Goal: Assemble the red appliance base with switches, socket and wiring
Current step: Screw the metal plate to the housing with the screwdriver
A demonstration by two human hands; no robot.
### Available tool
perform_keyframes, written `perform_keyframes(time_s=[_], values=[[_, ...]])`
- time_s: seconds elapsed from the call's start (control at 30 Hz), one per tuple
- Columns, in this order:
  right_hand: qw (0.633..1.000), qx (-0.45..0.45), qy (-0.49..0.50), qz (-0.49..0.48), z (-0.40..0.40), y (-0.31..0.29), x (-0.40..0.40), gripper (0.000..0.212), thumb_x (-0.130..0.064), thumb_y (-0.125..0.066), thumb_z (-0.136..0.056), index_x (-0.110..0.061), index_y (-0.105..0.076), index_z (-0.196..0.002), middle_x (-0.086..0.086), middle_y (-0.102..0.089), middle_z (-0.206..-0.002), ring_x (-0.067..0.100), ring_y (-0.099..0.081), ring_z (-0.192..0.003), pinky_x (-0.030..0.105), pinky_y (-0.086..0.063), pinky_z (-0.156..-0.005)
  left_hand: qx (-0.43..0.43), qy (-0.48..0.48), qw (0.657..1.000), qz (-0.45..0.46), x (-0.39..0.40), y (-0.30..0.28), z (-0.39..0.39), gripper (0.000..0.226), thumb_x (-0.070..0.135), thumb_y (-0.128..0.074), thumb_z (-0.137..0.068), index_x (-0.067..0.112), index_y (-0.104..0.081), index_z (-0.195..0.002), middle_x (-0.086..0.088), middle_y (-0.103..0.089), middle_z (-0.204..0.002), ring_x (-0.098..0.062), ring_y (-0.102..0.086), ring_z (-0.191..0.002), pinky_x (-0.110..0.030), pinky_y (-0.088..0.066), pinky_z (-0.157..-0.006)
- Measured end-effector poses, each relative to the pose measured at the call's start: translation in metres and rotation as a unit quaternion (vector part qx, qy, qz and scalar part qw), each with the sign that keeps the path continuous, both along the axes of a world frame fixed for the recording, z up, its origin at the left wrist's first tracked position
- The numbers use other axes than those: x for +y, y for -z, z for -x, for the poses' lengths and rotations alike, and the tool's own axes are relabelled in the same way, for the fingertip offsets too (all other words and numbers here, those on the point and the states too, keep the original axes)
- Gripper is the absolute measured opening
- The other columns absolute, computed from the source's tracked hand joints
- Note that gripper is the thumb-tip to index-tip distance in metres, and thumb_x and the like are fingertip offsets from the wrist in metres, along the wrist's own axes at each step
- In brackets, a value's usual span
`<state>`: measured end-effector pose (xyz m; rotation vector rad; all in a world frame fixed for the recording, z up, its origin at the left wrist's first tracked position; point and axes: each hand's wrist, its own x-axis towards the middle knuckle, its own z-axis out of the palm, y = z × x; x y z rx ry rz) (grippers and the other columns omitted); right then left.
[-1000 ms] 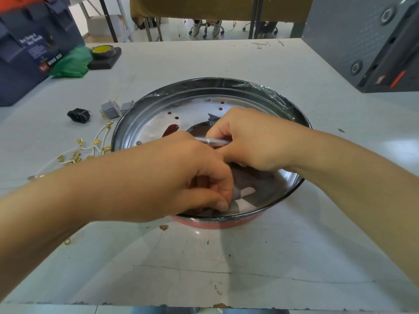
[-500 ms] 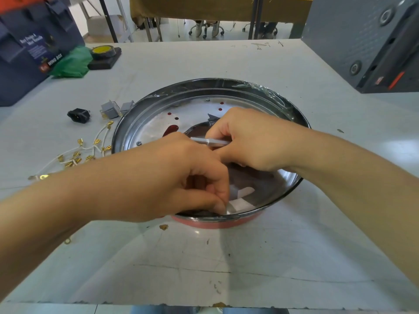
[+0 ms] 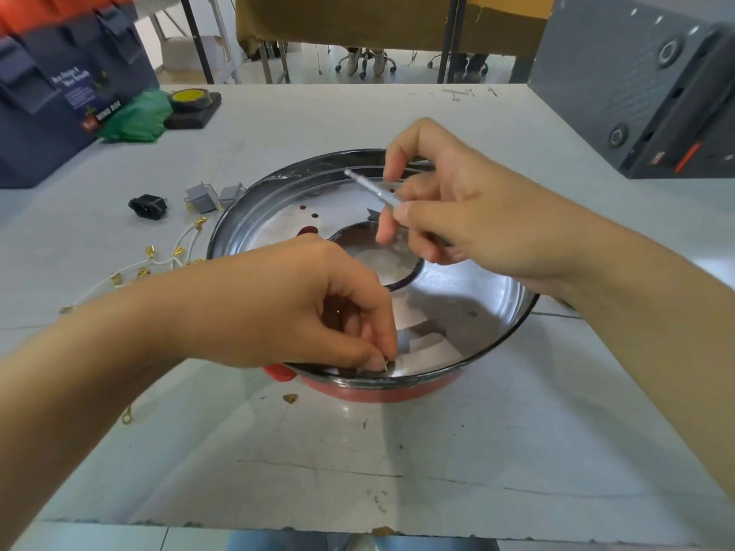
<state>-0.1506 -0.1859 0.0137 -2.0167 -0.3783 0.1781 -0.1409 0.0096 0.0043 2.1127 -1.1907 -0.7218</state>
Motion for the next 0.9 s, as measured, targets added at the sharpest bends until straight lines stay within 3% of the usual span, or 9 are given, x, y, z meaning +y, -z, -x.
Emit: perform_keyframes(time_s=[0.1, 0.23, 0.4, 0.57, 0.7, 0.8, 0.9], values=[[0.997, -0.021, -0.023, -0.072, 0.002, -0.001, -0.011, 0.028, 0.003, -0.045, -0.094, -0.015, -0.065, -0.085, 0.009, -0.066, -0.081, 0.01, -0.048, -0.05, 0.017, -0.035, -0.043, -0.003, -0.01, 1.0, 0.011, 0.0, 0.002, 0.001, 0.017, 0.048, -0.065, -0.073, 0.036, -0.07, -0.084, 0.0, -0.067, -0.077, -0.024, -0.065, -0.067, -0.046, -0.057, -0.059], [0.978, 0.018, -0.086, -0.191, 0.001, -0.002, -0.026, 0.021, -0.017, -0.053, -0.091, -0.013, -0.069, -0.105, 0.005, -0.066, -0.086, 0.012, -0.055, -0.061, 0.018, -0.043, -0.051, -0.021, -0.01, 1.0, 0.021, 0.0, 0.004, 0.002, 0.018, 0.05, -0.064, -0.074, 0.036, -0.07, -0.084, 0.0, -0.067, -0.076, -0.022, -0.064, -0.067, -0.044, -0.056, -0.056], [0.93, 0.105, -0.217, -0.277, 0.003, -0.003, -0.037, 0.073, -0.041, -0.077, -0.07, -0.005, -0.053, -0.128, 0.004, -0.06, -0.094, 0.012, -0.058, -0.078, 0.018, -0.049, -0.063, -0.039, -0.004, 0.999, 0.023, 0.0, 0.004, 0.002, 0.008, 0.038, -0.069, -0.079, 0.03, -0.071, -0.083, 0.001, -0.067, -0.078, -0.024, -0.065, -0.064, -0.044, -0.056, -0.055], [0.951, 0.057, -0.199, -0.228, 0.008, 0.0, -0.034, 0.03, -0.031, -0.063, -0.084, -0.012, -0.07, -0.105, -0.003, -0.06, -0.067, 0.008, -0.05, -0.055, 0.017, -0.037, -0.051, -0.032, -0.013, 0.999, 0.034, 0.0, 0.004, 0.004, 0.016, 0.044, -0.067, -0.074, 0.031, -0.071, -0.082, 0.001, -0.067, -0.078, -0.023, -0.065, -0.068, -0.044, -0.056, -0.055], [0.972, 0.04, -0.162, -0.165, 0.012, 0.0, -0.025, 0.023, -0.029, -0.057, -0.088, -0.018, -0.076, -0.081, -0.004, -0.056, -0.054, 0.003, -0.047, -0.047, 0.015, -0.035, -0.048, -0.03, -0.019, 0.999, 0.036, 0.001, 0.005, 0.003, 0.019, 0.046, -0.067, -0.073, 0.03, -0.071, -0.083, 0.0, -0.067, -0.076, -0.024, -0.065, -0.067, -0.044, -0.056, -0.056], [0.981, 0.022, -0.173, -0.078, 0.016, 0.0, -0.018, 0.017, -0.018, -0.061, -0.088, -0.015, -0.073, -0.077, 0.005, -0.058, -0.058, 0.006, -0.051, -0.051, 0.014, -0.041, -0.048, -0.025, -0.017, 0.999, 0.038, 0.0, 0.005, 0.004, 0.009, 0.038, -0.069, -0.076, 0.029, -0.07, -0.079, -0.002, -0.067, -0.074, -0.026, -0.065, -0.064, -0.045, -0.056, -0.056], [0.982, 0.036, -0.18, -0.041, 0.02, 0.001, -0.013, 0.01, -0.014, -0.061, -0.085, -0.016, -0.066, -0.077, -0.001, -0.062, -0.057, 0.006, -0.054, -0.05, 0.014, -0.045, -0.051, -0.018, -0.019, 0.999, 0.045, 0.0, 0.004, 0.003, 0.01, 0.038, -0.067, -0.075, 0.029, -0.07, -0.078, -0.002, -0.067, -0.074, -0.028, -0.065, -0.064, -0.045, -0.056, -0.056]])
